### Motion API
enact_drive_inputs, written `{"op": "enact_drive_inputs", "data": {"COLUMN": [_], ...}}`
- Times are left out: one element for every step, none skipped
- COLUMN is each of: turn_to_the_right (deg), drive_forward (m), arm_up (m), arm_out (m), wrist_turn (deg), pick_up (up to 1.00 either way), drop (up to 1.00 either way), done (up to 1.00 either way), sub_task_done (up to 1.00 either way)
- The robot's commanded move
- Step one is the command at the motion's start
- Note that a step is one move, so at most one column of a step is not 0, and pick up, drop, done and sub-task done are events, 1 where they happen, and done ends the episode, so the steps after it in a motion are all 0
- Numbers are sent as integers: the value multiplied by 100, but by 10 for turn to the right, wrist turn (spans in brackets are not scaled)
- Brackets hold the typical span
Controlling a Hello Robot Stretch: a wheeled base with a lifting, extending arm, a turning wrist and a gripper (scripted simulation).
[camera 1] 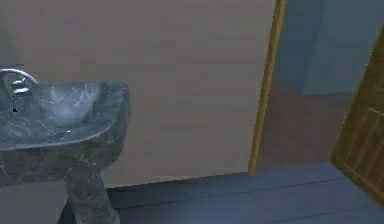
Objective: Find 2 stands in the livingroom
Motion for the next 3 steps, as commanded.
{"op": "enact_drive_inputs", "data": {"turn_to_the_right": [300, 0, 90], "drive_forward": [0, 100, 0], "arm_up": [0, 0, 0], "arm_out": [0, 0, 0], "wrist_turn": [0, 0, 0], "pick_up": [0, 0, 0], "drop": [0, 0, 0], "done": [0, 0, 0], "sub_task_done": [0, 0, 0]}}
